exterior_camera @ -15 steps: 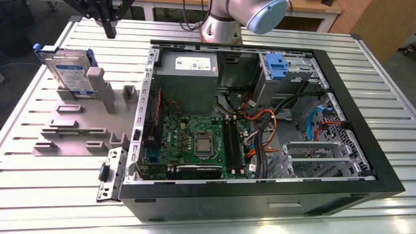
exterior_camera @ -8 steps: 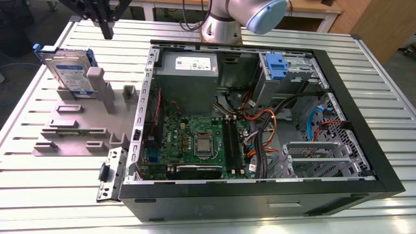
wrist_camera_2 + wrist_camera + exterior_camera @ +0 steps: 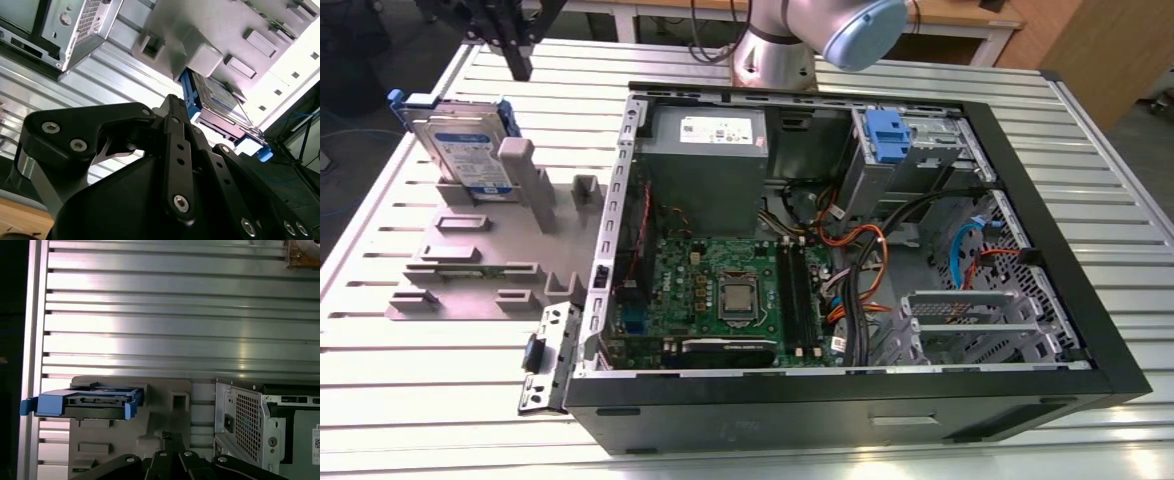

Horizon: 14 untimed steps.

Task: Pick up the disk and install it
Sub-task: 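Reach for the disk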

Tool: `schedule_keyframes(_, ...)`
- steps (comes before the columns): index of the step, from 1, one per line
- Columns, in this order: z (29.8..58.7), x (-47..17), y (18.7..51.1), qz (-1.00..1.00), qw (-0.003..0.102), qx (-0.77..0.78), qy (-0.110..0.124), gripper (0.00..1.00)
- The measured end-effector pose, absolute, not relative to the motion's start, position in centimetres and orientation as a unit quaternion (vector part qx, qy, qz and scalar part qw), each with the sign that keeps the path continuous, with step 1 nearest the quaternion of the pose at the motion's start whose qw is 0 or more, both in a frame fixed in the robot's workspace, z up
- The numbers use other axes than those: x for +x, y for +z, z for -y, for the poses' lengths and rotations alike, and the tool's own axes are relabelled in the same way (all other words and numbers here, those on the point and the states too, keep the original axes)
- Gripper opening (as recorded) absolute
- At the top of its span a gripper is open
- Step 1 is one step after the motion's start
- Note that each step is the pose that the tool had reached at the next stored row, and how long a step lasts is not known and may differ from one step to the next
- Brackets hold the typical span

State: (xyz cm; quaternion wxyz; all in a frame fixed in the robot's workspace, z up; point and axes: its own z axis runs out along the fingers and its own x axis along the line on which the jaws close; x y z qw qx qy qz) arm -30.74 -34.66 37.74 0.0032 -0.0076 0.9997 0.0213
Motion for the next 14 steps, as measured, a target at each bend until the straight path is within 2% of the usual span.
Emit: schedule_keyframes(14, 34.6, -33.2, 37.6, -1.000, 0.003, -0.012, 0.021, 0.11)
